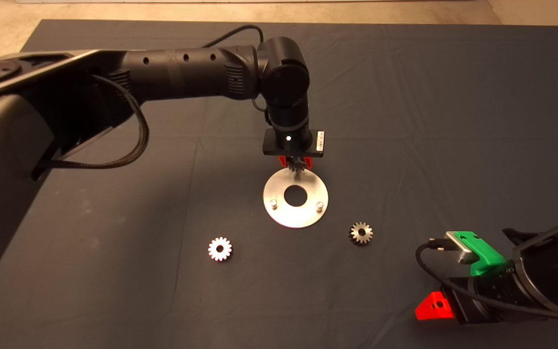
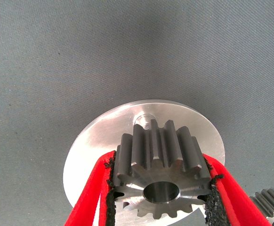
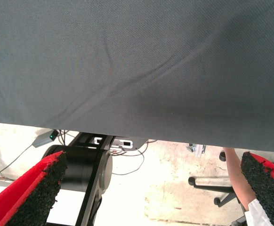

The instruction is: Install three planetary gears onto the carrier pins

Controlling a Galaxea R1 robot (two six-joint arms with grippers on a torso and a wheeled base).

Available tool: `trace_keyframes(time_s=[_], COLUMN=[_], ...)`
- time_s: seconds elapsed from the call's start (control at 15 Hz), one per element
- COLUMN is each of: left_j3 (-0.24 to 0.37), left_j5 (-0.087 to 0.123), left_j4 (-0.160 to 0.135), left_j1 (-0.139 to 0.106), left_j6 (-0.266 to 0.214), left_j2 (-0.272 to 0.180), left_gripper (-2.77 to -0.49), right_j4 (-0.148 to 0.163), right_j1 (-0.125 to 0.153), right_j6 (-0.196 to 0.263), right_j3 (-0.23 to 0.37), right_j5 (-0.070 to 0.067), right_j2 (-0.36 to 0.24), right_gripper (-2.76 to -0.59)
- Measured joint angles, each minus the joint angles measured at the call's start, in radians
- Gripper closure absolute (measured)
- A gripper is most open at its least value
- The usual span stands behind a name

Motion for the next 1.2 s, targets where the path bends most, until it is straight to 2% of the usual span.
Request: trace_keyframes(time_s=[0.67,0.93,1.2], left_j3=[0.0,0.0,0.0], left_j5=[-0.001,-0.002,-0.001], left_j4=[0.0,0.0,0.0], left_j1=[0.0,0.025,0.028], left_j6=[0.0,0.0,0.0], left_j2=[0.0,0.002,0.002], left_gripper=[-0.96,-0.96,-0.96], right_j4=[0.0,0.0,0.0], right_j1=[0.0,0.0,0.0], right_j6=[0.0,0.0,0.0], right_j3=[0.0,0.0,0.0], right_j5=[0.0,0.0,0.0], right_j2=[0.0,0.0,0.0], right_gripper=[-2.75,-2.75,-2.75])
